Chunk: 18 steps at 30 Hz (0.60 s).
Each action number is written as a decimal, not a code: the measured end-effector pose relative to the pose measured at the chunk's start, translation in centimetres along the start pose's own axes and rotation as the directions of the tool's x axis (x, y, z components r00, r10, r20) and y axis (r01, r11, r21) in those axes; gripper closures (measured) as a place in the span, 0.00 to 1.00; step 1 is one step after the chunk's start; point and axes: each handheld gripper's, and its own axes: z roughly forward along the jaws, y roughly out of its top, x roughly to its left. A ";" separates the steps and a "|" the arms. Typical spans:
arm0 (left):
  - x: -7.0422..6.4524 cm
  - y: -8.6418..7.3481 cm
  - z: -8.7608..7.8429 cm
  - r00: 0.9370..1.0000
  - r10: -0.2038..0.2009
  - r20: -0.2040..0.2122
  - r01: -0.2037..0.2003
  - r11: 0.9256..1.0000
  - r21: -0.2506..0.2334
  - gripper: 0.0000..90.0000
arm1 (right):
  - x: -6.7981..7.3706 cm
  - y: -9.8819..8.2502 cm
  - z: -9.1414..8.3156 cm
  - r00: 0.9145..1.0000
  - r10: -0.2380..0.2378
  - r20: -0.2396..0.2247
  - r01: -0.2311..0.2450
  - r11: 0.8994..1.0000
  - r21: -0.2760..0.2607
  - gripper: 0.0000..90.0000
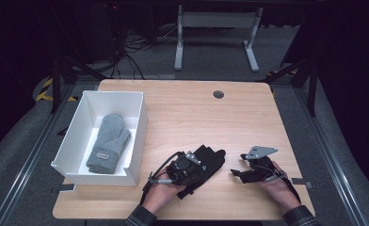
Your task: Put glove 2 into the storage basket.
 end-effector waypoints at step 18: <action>0.8 1.9 -0.8 0.977 0.078 -0.200 -0.097 0.991 -0.090 0.31 | -0.3 -0.6 0.5 1.000 0.031 -0.006 -0.031 0.998 -0.049 0.17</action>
